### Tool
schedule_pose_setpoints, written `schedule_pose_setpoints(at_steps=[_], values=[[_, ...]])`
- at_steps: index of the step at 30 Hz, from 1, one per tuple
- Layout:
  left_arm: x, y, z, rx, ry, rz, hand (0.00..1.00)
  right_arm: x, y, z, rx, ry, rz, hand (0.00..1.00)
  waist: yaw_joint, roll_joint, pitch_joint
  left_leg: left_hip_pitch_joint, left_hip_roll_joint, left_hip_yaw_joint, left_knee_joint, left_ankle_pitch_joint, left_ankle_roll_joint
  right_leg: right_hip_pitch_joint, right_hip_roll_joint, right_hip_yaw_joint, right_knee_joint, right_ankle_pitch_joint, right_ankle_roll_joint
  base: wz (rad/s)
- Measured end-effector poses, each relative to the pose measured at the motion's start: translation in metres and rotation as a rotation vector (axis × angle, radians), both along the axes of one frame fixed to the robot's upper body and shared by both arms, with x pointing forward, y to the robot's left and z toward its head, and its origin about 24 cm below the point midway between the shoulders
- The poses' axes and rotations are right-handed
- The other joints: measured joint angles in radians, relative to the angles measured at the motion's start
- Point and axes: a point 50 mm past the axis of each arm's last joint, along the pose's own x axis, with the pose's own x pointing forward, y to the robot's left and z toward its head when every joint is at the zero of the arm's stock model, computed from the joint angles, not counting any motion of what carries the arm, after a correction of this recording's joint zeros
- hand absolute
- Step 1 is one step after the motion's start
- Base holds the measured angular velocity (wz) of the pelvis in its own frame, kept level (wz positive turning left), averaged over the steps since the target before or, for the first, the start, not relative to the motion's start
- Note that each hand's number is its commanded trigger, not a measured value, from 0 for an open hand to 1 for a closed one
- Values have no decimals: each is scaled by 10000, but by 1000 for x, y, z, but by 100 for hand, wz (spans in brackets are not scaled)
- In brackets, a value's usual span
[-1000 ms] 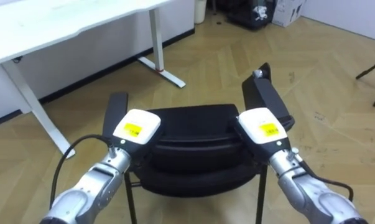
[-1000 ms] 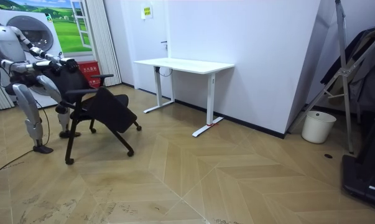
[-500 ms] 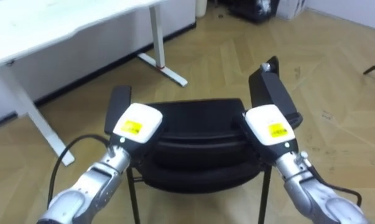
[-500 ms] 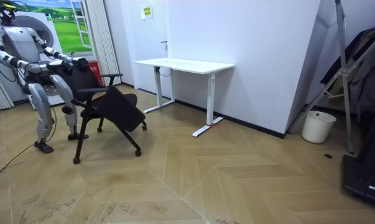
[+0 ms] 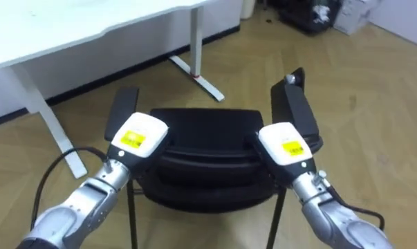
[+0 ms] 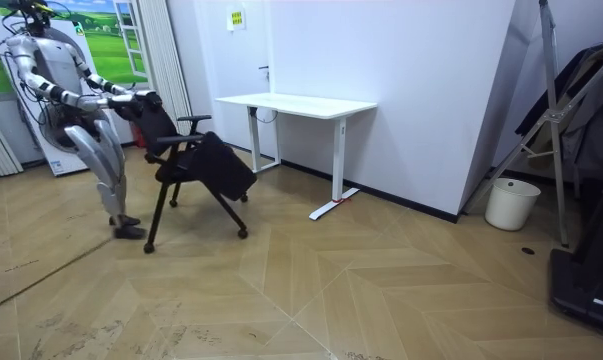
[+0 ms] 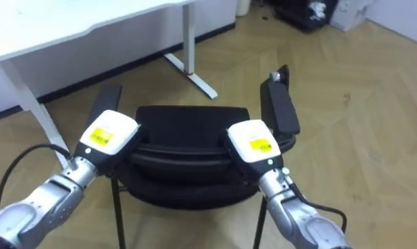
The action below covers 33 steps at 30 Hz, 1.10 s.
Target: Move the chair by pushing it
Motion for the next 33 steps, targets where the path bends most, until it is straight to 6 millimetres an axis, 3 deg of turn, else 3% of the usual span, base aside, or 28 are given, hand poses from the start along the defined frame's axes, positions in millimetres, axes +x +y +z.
schedule_pose_setpoints(at_steps=[1,2,4,5,7,9,10,12,13,15,17,20,24,26,27,28,29,31,33], values=[[-1,-1,-3,-82,113,75,100,0,-2,-1,-32,74,-40,100,54,8,-67,22,107,-46,324,-330,-149,123,98,-163,120,127,-140,41],[1,-2,-2,-196,67,158,100,5,-2,3,-90,-36,-2,100,119,80,-112,23,437,762,336,-467,-316,143,57,-360,329,235,-341,39],[3,-6,-2,-323,-1,340,100,14,-4,8,-295,-93,60,100,143,139,-77,83,839,1484,230,-612,-547,165,160,-447,514,191,-699,27],[4,-7,-1,-425,-76,463,100,19,-4,12,-410,-145,126,100,247,277,-64,171,981,1546,150,-713,-668,192,306,-486,550,54,-803,9],[6,-7,2,-504,-214,583,100,24,-4,16,-465,-297,157,100,342,352,-46,233,1194,1504,144,-824,-789,185,416,-651,800,-313,-916,16],[7,-6,3,-501,-240,644,100,26,-3,18,-487,-294,193,100,429,337,-38,286,1457,1668,370,-947,-1000,289,488,-856,1087,-745,-1030,36],[8,-6,4,-478,-246,652,100,28,-2,18,-521,-240,214,100,454,291,-11,179,1616,1930,978,-975,-1053,408,486,-971,1296,-1041,-1075,39],[9,-6,3,-449,-160,649,100,28,-3,18,-636,-182,247,100,564,263,20,-251,1858,2287,2337,-889,-1185,616,494,-1079,1529,-1409,-1155,28],[8,-7,2,-476,-129,631,100,27,-3,17,-638,-124,272,100,677,259,31,-579,2027,2511,3335,-660,-1409,779,504,-1106,1694,-1610,-1228,14],[4,-5,-1,-479,4,648,100,24,-2,14,-607,73,371,100,720,235,40,-994,2350,2911,4680,-35,-1477,1200,509,-1264,1842,-1914,-1309,21],[3,-5,-1,-505,-30,623,100,24,-3,15,-529,89,375,100,832,191,48,-1162,2407,2933,5042,208,-1502,1323,506,-1274,1859,-2093,-1341,9],[3,-7,-2,-574,-101,656,100,25,-4,16,-591,47,358,100,920,80,97,-1685,2458,2926,4701,134,-1492,1505,389,-1284,1745,-2250,-1320,5],[-4,-7,-5,-649,-135,665,100,21,-5,14,-554,113,484,100,945,11,91,-2339,2291,2968,2426,264,-1499,1891,308,-1284,1320,-2411,-1025,0],[-4,-6,-3,-619,-224,622,100,20,-6,14,-527,47,566,100,987,-124,75,-2690,2059,3297,352,941,-1420,1967,167,-1268,1313,-2508,-976,-2],[-3,-6,-2,-611,-241,605,100,20,-6,14,-509,21,557,100,1035,-137,72,-2723,1931,3333,-132,1205,-1409,1999,152,-1254,1310,-2512,-989,-15],[-3,-7,0,-582,-302,575,100,20,-6,14,-470,-74,529,100,1119,-130,69,-2727,1880,3338,-826,1768,-1340,2065,142,-1272,1307,-2543,-979,-28],[-2,-6,2,-546,-393,546,100,20,-6,15,-437,-180,513,100,1191,-145,57,-2664,1741,3221,-1232,2331,-1216,2128,131,-1220,1303,-2620,-917,-25],[-1,-6,5,-512,-528,483,100,19,-7,16,-353,-343,441,100,1108,-200,6,-2595,1561,3151,-1476,2913,-1170,2197,43,-1187,1286,-2744,-716,3],[0,-8,7,-561,-602,450,100,18,-8,17,-304,-574,334,100,1045,-211,-25,-2505,1326,3185,-1410,3096,-1014,2308,-123,-1159,1296,-2877,-503,3]])
